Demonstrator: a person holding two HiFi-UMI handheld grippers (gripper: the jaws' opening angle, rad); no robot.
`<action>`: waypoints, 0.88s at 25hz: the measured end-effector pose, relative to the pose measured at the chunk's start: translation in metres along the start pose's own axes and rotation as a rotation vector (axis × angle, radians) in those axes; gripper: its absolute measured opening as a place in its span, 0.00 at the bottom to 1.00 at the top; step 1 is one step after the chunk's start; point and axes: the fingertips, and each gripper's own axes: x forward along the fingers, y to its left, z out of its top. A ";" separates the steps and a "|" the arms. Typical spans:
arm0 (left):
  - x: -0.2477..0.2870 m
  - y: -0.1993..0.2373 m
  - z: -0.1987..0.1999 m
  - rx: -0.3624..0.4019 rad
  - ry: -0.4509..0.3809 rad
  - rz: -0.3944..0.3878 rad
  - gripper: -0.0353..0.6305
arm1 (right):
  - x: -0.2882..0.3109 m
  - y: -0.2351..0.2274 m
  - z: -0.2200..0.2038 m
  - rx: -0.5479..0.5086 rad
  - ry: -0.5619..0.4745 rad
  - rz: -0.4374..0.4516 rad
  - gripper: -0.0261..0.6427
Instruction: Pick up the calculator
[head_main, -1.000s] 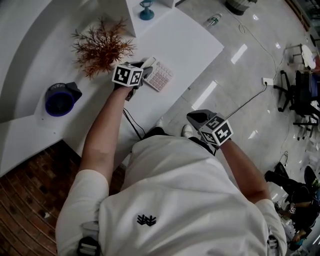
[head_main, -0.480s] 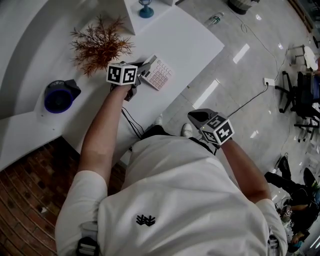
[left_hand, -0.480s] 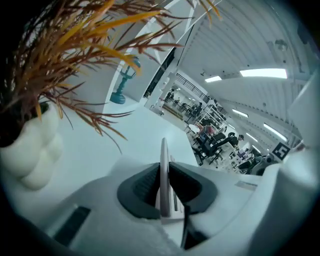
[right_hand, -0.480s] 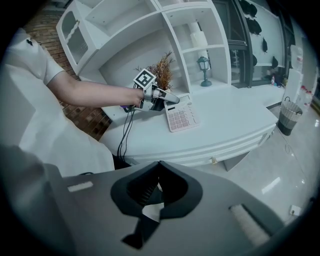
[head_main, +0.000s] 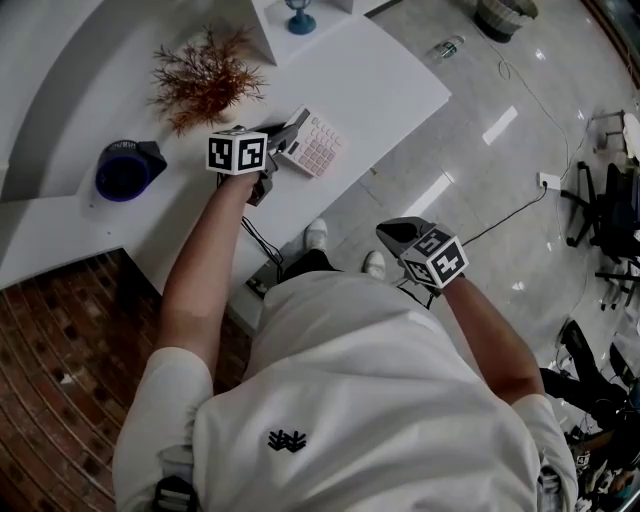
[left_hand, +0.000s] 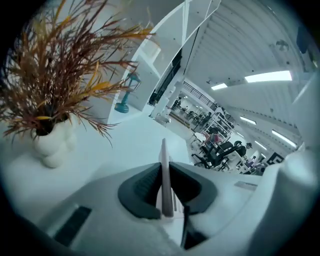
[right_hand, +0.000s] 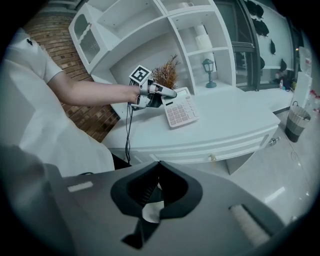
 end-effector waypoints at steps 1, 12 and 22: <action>-0.004 -0.006 0.001 -0.002 -0.012 0.005 0.13 | -0.003 -0.001 -0.004 -0.007 0.001 0.005 0.06; -0.043 -0.081 0.004 -0.026 -0.117 0.036 0.13 | -0.035 -0.005 -0.047 -0.083 0.011 0.071 0.06; -0.083 -0.153 -0.003 -0.035 -0.246 0.092 0.13 | -0.058 -0.001 -0.092 -0.163 0.043 0.139 0.06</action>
